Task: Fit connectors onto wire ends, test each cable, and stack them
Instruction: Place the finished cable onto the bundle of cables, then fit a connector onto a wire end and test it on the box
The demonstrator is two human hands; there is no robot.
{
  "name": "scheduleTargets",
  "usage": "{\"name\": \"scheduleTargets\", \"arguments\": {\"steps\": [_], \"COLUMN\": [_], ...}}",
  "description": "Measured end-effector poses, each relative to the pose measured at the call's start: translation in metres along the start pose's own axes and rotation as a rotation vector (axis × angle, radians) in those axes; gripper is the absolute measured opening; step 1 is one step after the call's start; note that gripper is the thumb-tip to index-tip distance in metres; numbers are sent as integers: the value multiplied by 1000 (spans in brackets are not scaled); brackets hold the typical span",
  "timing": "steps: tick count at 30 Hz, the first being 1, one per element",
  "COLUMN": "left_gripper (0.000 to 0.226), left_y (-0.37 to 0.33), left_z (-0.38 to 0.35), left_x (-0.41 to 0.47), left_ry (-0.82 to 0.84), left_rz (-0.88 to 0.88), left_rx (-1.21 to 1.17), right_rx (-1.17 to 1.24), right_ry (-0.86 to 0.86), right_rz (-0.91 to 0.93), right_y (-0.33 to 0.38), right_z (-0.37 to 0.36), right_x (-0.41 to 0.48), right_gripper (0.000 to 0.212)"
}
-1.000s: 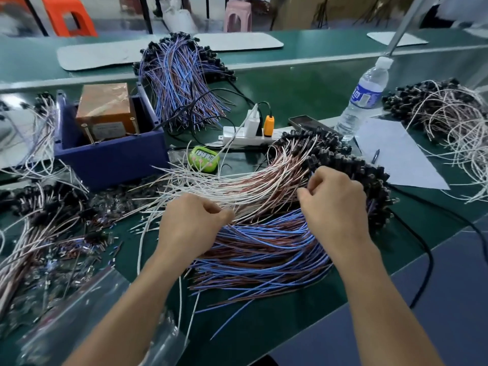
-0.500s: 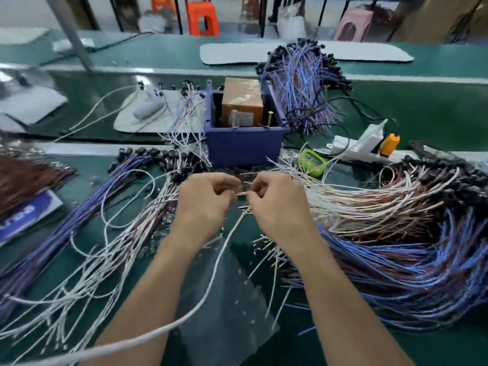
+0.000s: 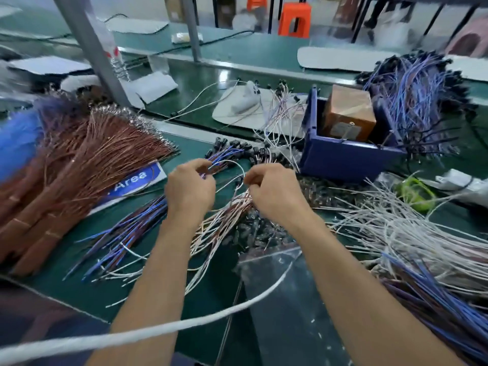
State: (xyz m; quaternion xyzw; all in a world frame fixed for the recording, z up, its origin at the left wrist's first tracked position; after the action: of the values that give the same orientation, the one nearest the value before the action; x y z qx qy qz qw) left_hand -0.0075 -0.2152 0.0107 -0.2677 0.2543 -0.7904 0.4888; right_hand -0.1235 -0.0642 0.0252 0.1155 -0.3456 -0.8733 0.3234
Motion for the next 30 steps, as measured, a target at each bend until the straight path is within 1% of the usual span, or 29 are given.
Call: {"name": "scheduleTargets", "arguments": {"steps": [2, 4, 6, 8, 10, 14, 16, 19, 20, 22, 24, 26, 27, 30], "left_gripper": [43, 49, 45, 37, 31, 12, 6, 19, 22, 18, 13, 13, 12, 11], "left_y": [10, 11, 6, 3, 4, 7, 10, 17, 17, 13, 7, -1, -3, 0], "left_z": [-5, -9, -10, -10, -6, 9, 11, 11, 12, 15, 19, 21, 20, 15], "left_x": [11, 21, 30, 40, 49, 62, 63, 61, 60, 56, 51, 46, 45, 45], "left_ry": [39, 91, 129, 159, 169, 135, 162, 168, 139, 49, -65, -154, -161, -109], "left_rz": [14, -21, -79, -76, -36, 35, 62, 114, 123, 119, 92, 43, 23, 16], "left_rx": [78, 237, 395, 455, 452, 367, 299, 177, 139, 100, 125, 202, 245, 350], "right_rx": [-12, -15, 6, 33, 40, 41, 65, 98, 108, 128, 150, 166, 168, 174], "right_ry": [33, 59, 65, 56, 43, 13, 6, -3, -9, -24, -27, -20, -11, 15], "right_rz": [-22, -37, -54, -65, -61, -63, -73, -66, -60, -49, -40, -40, -41, -50], "right_y": [-2, -6, -10, -14, -16, -21, -24, -25, -25, -24, -22, -20, -19, -19], "right_z": [-9, -15, -19, -20, -17, -11, -10, -7, -6, -3, -1, 0, 0, -1], "right_x": [4, 5, 5, 3, 1, -2, -2, -3, -4, -7, -9, -11, -12, -17], "right_gripper": [30, 28, 27, 26, 27, 26, 25, 25, 25, 25, 24, 24, 23, 23]}}
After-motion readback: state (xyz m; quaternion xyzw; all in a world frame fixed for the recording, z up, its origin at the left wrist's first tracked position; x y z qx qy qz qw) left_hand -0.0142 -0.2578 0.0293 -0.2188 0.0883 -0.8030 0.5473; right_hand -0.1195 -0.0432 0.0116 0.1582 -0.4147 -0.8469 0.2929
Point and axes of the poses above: each hand's wrist, its own x-axis towards the middle knuckle, its own z-axis out of the back of the hand, y = z × x, the point moved 6 cm from there along x, towards the middle knuckle, and after that the axes turned 5 degrees about -y, right-handed, at the moved point
